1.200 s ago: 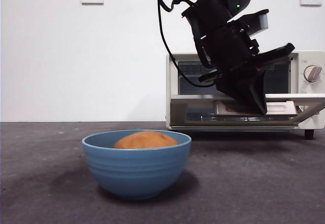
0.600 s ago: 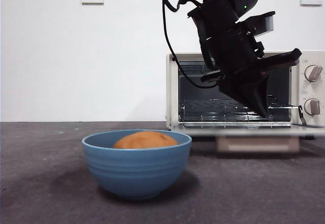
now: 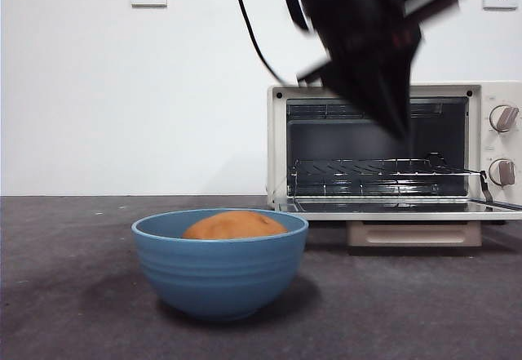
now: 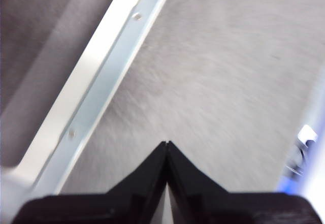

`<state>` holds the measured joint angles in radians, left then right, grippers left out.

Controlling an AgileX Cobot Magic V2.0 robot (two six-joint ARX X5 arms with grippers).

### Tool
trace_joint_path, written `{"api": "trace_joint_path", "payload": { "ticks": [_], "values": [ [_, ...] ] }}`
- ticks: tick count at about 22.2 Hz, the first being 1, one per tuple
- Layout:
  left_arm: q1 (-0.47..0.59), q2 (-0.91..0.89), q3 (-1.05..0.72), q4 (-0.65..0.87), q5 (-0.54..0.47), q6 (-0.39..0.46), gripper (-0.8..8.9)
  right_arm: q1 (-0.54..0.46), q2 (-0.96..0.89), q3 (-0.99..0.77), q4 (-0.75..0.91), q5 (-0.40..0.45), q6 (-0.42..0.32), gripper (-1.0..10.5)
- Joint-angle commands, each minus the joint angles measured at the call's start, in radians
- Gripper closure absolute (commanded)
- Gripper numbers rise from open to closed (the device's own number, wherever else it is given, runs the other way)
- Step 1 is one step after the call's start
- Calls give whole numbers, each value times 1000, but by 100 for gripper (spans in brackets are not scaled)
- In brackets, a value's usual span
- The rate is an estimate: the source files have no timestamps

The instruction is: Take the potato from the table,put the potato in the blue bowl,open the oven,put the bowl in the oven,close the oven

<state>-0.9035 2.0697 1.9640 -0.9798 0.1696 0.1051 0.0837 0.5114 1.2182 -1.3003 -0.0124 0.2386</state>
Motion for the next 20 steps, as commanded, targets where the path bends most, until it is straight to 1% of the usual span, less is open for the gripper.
{"api": "trace_joint_path", "payload": {
  "ticks": [1,4,7,10,13,15,18,20],
  "values": [
    [-6,-63,-6,-72,6,36,819,0,18,2,18,-87,-6,948],
    [-6,-200,-6,-159,5,37,819,0,64,2,22,-209,-4,948],
    [-6,-349,-6,-188,1,53,819,0,115,2,57,-293,14,948],
    [2,-507,-6,-248,-25,53,819,2,162,2,140,-360,69,950],
    [4,-645,-6,-331,-41,51,819,2,198,2,188,-396,122,950],
    [3,-743,-7,-339,-39,34,819,14,229,2,214,-425,139,950],
    [3,-843,-7,-339,-39,14,819,85,282,2,257,-426,182,950],
    [3,-886,-7,-339,-39,5,819,144,316,2,284,-415,192,950]
  ]
}}
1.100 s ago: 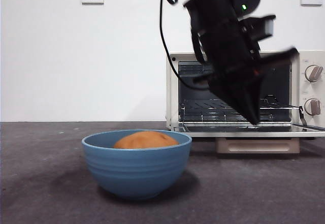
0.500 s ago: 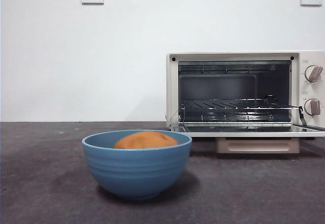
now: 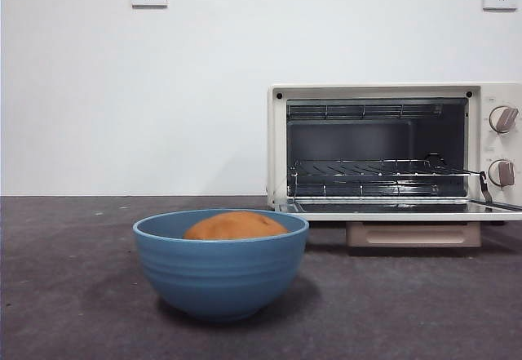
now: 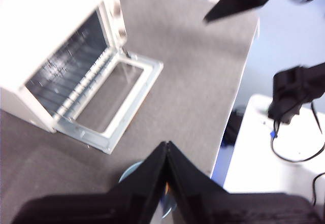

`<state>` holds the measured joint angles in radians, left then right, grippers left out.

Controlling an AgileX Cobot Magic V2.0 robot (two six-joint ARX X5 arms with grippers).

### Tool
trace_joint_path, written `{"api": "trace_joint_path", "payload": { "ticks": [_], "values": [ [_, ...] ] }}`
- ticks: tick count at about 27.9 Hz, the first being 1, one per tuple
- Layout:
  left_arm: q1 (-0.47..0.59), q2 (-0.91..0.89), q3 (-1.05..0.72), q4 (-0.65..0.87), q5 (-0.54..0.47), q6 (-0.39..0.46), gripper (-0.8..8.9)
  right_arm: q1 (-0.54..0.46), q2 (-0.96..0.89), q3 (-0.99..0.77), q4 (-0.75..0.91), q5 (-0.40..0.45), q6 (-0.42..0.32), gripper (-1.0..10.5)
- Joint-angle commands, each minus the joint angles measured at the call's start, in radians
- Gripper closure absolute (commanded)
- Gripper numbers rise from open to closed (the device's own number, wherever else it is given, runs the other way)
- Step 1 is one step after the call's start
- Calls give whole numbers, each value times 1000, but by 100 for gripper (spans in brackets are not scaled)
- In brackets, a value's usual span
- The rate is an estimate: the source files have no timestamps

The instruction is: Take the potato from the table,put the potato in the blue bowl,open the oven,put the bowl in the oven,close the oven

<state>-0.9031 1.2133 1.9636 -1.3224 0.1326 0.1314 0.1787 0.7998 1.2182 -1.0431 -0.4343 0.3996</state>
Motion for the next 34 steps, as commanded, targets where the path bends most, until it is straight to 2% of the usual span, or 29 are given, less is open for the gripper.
{"api": "trace_joint_path", "payload": {
  "ticks": [1,5,10,13,16,20,23,26,29,34],
  "values": [
    [3,-51,-7,4,-2,-24,819,86,48,2,41,29,42,950],
    [3,-130,-37,4,-3,-29,819,251,135,2,98,140,80,950],
    [3,-264,-241,4,-18,-63,819,473,294,2,171,282,134,950],
    [3,-351,-396,4,-87,-110,819,569,402,2,206,321,171,949],
    [3,-428,-539,4,-141,-142,819,624,508,2,212,325,223,946],
    [3,-536,-736,4,-140,-194,819,652,657,2,205,345,253,920],
    [3,-606,-856,5,-140,-228,821,652,731,2,200,357,263,653],
    [3,-671,-962,72,-108,-266,822,652,788,2,201,377,263,664],
    [3,-720,-1058,169,-1,-284,822,652,837,2,203,414,262,663],
    [3,-725,-1125,180,2,-286,822,651,878,2,227,475,249,673]
  ]
}}
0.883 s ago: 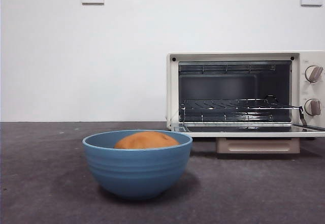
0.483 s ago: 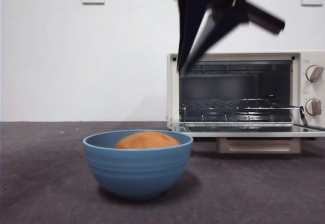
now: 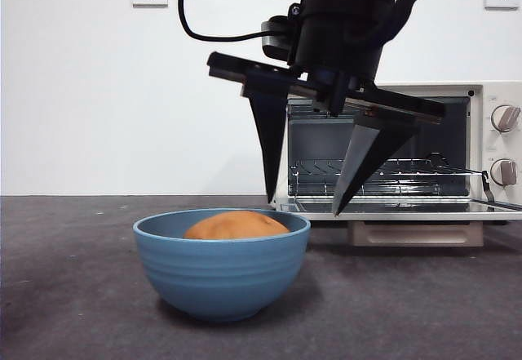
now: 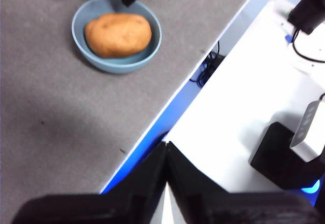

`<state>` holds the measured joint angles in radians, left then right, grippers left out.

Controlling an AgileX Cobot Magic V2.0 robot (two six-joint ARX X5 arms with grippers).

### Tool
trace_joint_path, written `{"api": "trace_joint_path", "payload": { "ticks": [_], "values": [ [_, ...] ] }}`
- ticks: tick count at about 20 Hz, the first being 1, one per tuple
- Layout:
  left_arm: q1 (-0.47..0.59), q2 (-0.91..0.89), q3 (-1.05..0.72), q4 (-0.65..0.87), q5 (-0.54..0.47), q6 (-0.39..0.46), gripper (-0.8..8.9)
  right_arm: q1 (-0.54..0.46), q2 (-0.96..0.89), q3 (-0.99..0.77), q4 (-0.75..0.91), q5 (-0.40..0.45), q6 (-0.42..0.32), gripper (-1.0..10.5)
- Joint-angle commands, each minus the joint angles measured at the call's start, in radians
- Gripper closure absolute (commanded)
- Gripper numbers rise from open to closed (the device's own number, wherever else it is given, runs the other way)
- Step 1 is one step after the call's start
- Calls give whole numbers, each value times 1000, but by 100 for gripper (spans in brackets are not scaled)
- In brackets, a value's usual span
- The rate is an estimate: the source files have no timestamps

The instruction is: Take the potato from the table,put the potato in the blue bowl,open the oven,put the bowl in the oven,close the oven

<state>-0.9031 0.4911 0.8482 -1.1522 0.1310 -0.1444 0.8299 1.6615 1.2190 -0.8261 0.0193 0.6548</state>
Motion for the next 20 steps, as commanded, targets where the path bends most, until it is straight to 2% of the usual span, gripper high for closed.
{"api": "trace_joint_path", "payload": {
  "ticks": [1,11,13,15,20],
  "values": [
    [3,-2,-10,14,4,-10,822,-1,24,2,13,36,-11,716],
    [3,-1,-10,32,0,-10,822,-23,104,2,42,-8,-39,742],
    [3,0,-10,34,0,-10,822,-24,123,2,56,-78,-58,858],
    [3,0,-10,31,0,-9,822,-23,123,2,66,-34,-55,963],
    [3,0,-10,18,0,-9,822,-34,66,70,1,-26,-30,962]
  ]
}}
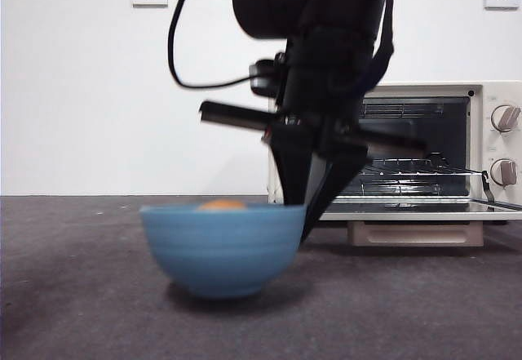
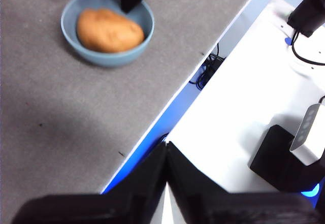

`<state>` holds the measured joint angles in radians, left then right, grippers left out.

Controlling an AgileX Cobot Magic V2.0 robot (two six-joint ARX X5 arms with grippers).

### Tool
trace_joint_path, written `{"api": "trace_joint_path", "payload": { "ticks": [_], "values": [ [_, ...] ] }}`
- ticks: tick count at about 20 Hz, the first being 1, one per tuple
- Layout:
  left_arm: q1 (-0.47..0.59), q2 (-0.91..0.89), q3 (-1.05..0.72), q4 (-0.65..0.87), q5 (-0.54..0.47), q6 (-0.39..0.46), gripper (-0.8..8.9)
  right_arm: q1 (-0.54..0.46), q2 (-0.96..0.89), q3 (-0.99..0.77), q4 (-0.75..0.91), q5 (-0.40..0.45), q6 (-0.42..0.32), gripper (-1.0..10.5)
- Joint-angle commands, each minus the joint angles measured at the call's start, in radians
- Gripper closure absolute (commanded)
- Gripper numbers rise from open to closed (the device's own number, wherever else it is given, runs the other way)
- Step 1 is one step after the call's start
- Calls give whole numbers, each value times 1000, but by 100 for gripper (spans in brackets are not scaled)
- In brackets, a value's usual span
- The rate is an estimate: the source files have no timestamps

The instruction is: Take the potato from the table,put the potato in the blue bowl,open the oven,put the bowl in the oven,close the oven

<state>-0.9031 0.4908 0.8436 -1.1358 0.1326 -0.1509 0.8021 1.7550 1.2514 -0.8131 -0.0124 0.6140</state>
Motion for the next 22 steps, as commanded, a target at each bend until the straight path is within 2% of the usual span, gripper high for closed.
{"api": "trace_joint_path", "payload": {
  "ticks": [1,6,11,15,22],
  "values": [
    [3,0,-5,4,-2,-2,822,-13,-32,72,-34,7,11,962],
    [3,0,-5,7,-2,-2,822,-105,-32,209,-74,21,8,962],
    [3,0,-5,10,-5,5,821,-279,-32,249,-90,26,9,962],
    [3,0,-5,43,-82,5,821,-389,-31,249,-46,59,16,962],
    [3,26,-5,90,-81,24,821,-511,-22,249,6,97,115,962]
  ]
}}
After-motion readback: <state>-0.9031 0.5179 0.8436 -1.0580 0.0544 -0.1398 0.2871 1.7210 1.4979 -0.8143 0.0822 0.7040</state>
